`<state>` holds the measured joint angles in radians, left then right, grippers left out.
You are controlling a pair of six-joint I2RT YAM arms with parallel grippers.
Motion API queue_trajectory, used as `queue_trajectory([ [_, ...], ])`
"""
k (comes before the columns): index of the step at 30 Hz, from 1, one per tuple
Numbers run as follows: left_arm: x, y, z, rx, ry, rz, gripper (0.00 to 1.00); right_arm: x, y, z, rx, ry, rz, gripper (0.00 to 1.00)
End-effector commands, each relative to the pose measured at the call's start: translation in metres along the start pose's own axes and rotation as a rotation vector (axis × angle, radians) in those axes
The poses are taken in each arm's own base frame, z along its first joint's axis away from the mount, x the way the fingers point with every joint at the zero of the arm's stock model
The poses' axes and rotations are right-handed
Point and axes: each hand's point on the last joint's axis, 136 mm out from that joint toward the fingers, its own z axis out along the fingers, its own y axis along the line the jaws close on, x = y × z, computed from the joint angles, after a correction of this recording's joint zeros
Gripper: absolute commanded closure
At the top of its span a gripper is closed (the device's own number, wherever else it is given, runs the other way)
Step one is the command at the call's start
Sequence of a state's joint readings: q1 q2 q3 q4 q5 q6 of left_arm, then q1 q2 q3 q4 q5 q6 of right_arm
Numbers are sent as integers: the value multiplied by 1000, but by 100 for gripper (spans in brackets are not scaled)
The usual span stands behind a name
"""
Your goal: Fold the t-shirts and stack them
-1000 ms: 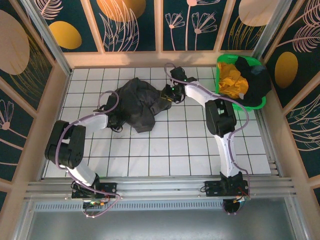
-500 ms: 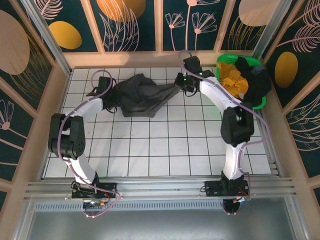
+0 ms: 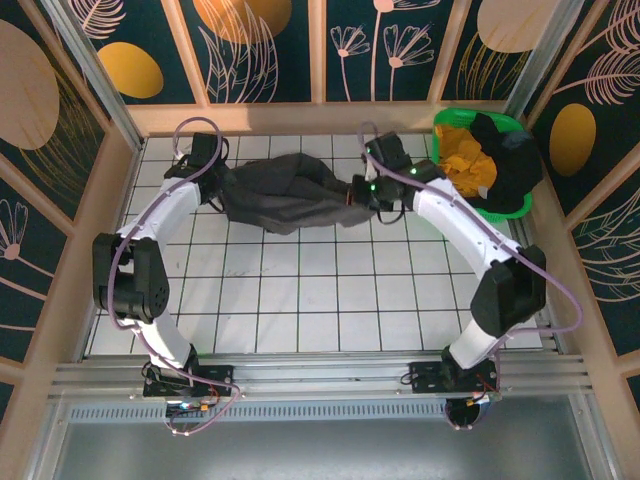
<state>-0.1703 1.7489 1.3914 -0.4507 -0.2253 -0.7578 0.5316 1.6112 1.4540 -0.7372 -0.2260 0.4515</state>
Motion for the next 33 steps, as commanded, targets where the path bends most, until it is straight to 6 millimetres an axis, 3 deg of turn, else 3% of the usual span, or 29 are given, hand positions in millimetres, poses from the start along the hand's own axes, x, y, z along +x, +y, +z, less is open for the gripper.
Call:
queue_trajectory([
  [1, -2, 15, -1, -83, -10, 57, 100, 64, 5, 17, -102, 207, -30, 100],
  [4, 10, 25, 13, -122, 17, 84, 100, 116, 11, 43, -207, 418, -30, 98],
  [5, 13, 27, 15, -128, 25, 89, 100, 124, 9, 48, -199, 442, -31, 88],
  [6, 15, 28, 16, -130, 31, 90, 98, 125, 6, 50, -191, 439, -31, 78],
  [8, 18, 27, 11, -117, 45, 89, 76, 115, 3, 48, -181, 401, -25, 56],
  [10, 26, 25, 3, -96, 73, 79, 66, 97, -4, 43, -155, 347, -7, 50],
  [13, 58, 8, -19, -20, 157, 60, 63, 68, -22, 40, -107, 269, 32, 49],
  [16, 121, -12, -42, 68, 311, 21, 60, 42, -33, 36, -87, 195, 69, 50],
  [19, 191, -17, -60, 135, 495, -85, 60, 20, -36, 34, -66, 127, 76, 52],
  [22, 235, -17, -73, 178, 607, -193, 61, 5, -33, 33, -76, 75, 82, 53],
  [33, 292, 1, -74, 142, 734, -373, 65, 10, -28, 38, -111, 74, 102, 55],
])
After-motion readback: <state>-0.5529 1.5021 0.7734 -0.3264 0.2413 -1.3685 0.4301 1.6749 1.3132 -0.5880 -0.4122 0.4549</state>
